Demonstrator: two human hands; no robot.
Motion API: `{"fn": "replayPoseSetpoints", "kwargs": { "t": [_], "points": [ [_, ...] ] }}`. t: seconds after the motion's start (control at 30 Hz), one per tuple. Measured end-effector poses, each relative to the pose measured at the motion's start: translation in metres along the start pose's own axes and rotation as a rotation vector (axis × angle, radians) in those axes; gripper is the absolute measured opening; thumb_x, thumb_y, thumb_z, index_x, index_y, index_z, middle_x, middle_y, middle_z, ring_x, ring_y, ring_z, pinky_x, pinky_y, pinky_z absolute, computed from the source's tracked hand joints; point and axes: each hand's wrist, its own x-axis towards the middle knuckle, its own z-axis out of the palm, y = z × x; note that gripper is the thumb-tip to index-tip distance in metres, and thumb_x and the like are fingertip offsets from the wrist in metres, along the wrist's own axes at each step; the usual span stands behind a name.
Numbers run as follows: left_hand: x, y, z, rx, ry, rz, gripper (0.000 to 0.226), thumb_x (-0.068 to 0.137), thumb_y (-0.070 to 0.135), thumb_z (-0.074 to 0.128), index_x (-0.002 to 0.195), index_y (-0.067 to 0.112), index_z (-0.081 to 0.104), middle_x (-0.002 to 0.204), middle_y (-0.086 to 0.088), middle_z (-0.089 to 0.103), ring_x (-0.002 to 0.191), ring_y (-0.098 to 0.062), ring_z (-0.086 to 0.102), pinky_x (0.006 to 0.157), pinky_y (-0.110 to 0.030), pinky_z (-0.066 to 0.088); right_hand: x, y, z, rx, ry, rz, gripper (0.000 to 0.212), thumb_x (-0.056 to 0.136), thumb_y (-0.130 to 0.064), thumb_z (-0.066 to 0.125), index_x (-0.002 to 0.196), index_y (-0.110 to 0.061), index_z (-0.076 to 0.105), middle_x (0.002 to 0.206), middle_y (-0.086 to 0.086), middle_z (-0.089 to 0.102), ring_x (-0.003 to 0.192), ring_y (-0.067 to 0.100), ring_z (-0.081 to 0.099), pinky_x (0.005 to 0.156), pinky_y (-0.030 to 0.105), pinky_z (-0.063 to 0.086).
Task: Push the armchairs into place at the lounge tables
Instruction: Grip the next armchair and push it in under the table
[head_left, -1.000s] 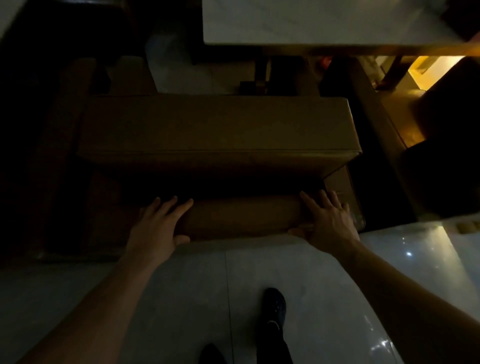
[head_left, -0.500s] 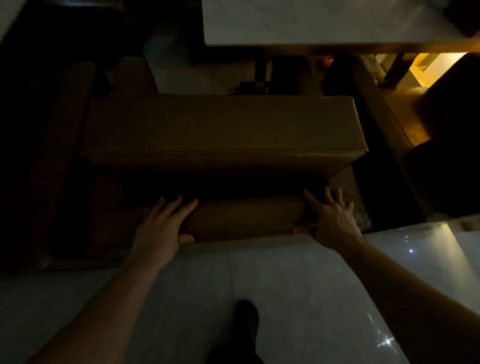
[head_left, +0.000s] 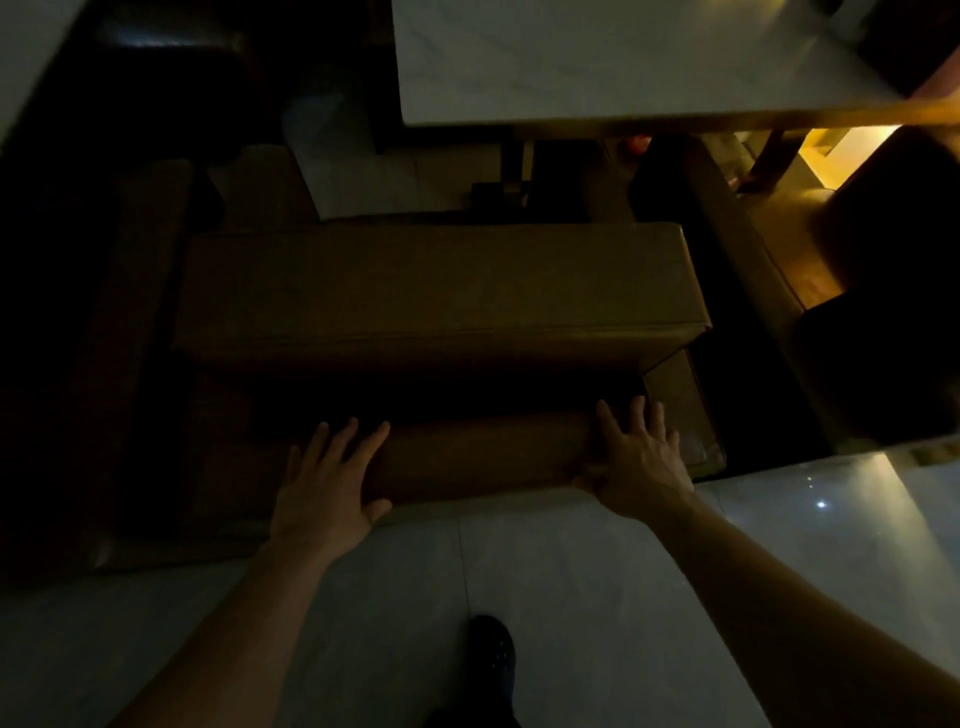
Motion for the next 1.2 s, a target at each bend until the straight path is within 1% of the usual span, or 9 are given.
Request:
{"fn": "replayPoseSetpoints", "kwargs": {
  "t": [0.1,0.2,0.33,0.4,0.47,0.6,0.87,1.0,1.2],
  "points": [
    [-0.004,0.003,-0.006,-0.027,-0.014,-0.018,0.093,0.086,0.059,0.060,0.152,0.045,-0.004,0.165,0.006,-0.001,0.150,-0.025,-0.006,0.121,-0.050,0.011,-0.009,-0.017,-0.001,0.036,0.021,-0.009,0.108,0.083,-0.067,0.059,0.156,-0.024,-0.006,0.161,0.025,-0.010,0.147,0.047,-0.010,0.120,0.058,0.014],
    [-0.010,-0.001,-0.012,-0.091,-0.006,-0.003,0.092,0.084,0.055,0.065,0.153,0.043,0.005,0.164,0.008,0.005,0.150,-0.022,0.000,0.118,-0.047,0.023,-0.019,-0.038,0.001,0.052,0.004,-0.077,0.103,0.084,-0.068,0.056,0.156,-0.030,-0.007,0.162,0.023,-0.011,0.148,0.044,-0.012,0.121,0.055,0.012],
    [-0.006,-0.034,-0.024,-0.025,0.057,0.000,0.098,0.077,0.068,0.063,0.154,0.037,0.011,0.160,0.003,0.021,0.143,-0.024,0.022,0.118,-0.044,0.019,-0.020,-0.060,0.007,0.045,0.013,-0.067,0.105,0.082,-0.071,0.056,0.154,-0.038,-0.013,0.160,0.027,-0.016,0.146,0.049,-0.015,0.119,0.061,0.012],
    [-0.003,-0.050,-0.019,-0.049,0.073,-0.014,0.099,0.075,0.073,0.060,0.154,0.035,0.014,0.158,0.004,0.023,0.141,-0.024,0.023,0.118,-0.046,0.020,-0.019,-0.063,0.014,0.013,0.066,-0.049,0.102,0.084,-0.069,0.054,0.154,-0.036,-0.011,0.159,0.030,-0.014,0.145,0.051,-0.013,0.119,0.062,0.012],
    [-0.005,-0.053,-0.009,-0.081,0.116,0.000,0.095,0.077,0.071,0.062,0.153,0.033,0.020,0.156,0.003,0.026,0.140,-0.025,0.025,0.116,-0.046,0.025,-0.019,-0.064,0.022,0.014,0.122,-0.045,0.098,0.086,-0.067,0.053,0.156,-0.034,-0.006,0.159,0.032,-0.010,0.145,0.052,-0.011,0.118,0.064,0.012],
    [-0.007,-0.050,-0.005,-0.072,0.150,-0.005,0.092,0.077,0.069,0.063,0.152,0.031,0.026,0.150,0.001,0.035,0.135,-0.026,0.030,0.113,-0.046,0.029,-0.018,-0.062,0.028,0.028,0.140,-0.044,0.095,0.086,-0.065,0.056,0.156,-0.034,0.000,0.159,0.032,-0.006,0.146,0.051,-0.009,0.117,0.065,0.012],
    [-0.014,-0.042,-0.006,-0.077,0.143,-0.026,0.090,0.078,0.068,0.064,0.151,0.029,0.028,0.147,0.001,0.036,0.135,-0.026,0.030,0.109,-0.048,0.032,-0.020,-0.061,0.032,0.052,0.147,-0.031,0.096,0.085,-0.062,0.059,0.156,-0.035,0.001,0.159,0.031,-0.006,0.146,0.050,-0.009,0.118,0.064,0.012],
    [-0.018,-0.038,-0.004,-0.087,0.163,-0.032,0.089,0.076,0.066,0.067,0.148,0.028,0.033,0.143,0.001,0.041,0.131,-0.027,0.033,0.104,-0.050,0.039,-0.022,-0.057,0.035,0.045,0.132,-0.032,0.096,0.085,-0.061,0.061,0.156,-0.035,0.002,0.159,0.032,-0.005,0.146,0.050,-0.009,0.117,0.065,0.014],
    [-0.013,-0.038,-0.007,-0.073,0.106,-0.057,0.091,0.076,0.068,0.066,0.150,0.032,0.027,0.146,0.004,0.035,0.134,-0.026,0.027,0.103,-0.049,0.040,-0.016,-0.056,0.033,0.048,0.098,-0.030,0.097,0.085,-0.062,0.060,0.156,-0.037,-0.001,0.159,0.030,-0.008,0.146,0.050,-0.012,0.118,0.065,0.011]
  ]
}}
